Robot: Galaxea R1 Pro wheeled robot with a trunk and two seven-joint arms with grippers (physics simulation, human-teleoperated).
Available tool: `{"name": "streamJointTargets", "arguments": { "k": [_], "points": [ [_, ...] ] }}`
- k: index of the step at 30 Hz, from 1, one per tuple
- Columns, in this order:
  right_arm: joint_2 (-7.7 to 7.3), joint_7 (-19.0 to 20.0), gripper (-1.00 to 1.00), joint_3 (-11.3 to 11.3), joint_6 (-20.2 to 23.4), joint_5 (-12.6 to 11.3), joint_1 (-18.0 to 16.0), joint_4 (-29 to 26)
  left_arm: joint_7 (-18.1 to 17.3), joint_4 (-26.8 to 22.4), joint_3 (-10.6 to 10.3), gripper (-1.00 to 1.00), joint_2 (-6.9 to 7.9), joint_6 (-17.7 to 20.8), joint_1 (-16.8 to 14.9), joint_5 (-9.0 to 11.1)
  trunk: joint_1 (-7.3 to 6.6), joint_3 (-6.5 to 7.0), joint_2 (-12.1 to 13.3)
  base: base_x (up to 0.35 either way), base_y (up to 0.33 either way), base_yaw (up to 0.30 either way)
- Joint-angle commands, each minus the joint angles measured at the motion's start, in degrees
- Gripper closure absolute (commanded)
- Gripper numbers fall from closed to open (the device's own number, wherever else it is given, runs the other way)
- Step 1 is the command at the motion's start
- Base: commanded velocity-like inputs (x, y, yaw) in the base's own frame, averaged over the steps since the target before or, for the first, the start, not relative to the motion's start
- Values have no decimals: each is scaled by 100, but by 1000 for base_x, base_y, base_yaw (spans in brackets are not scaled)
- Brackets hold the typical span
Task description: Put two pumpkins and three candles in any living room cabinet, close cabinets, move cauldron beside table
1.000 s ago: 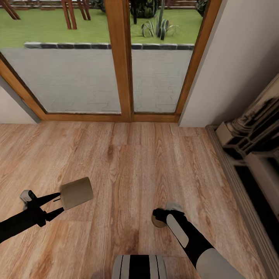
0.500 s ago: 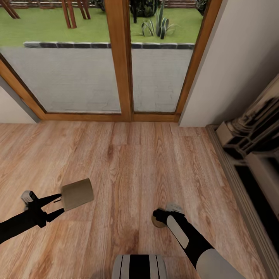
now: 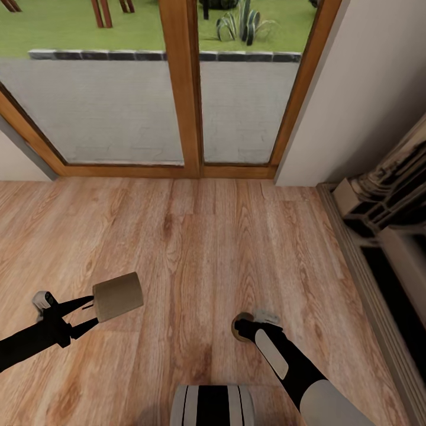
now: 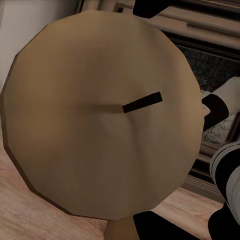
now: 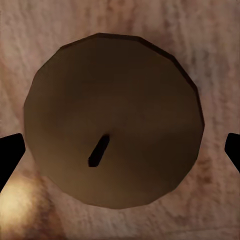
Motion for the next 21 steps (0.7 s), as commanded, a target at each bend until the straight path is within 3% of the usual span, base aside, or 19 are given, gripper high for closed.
{"name": "streamJointTargets", "arguments": {
  "k": [1, 21],
  "points": [
    [0, 0, -100, 1, -1, 0, 0, 0, 2, 0, 0, 100, 0, 2, 0, 6, 0, 0, 0, 0, 0, 0],
    [10, 0, -100, 21, -5, 1, 0, 0, 2, 0, 0, 100, 0, 2, 0, -2, 5, -44, -3, 37, 0, 0]
  ]
}}
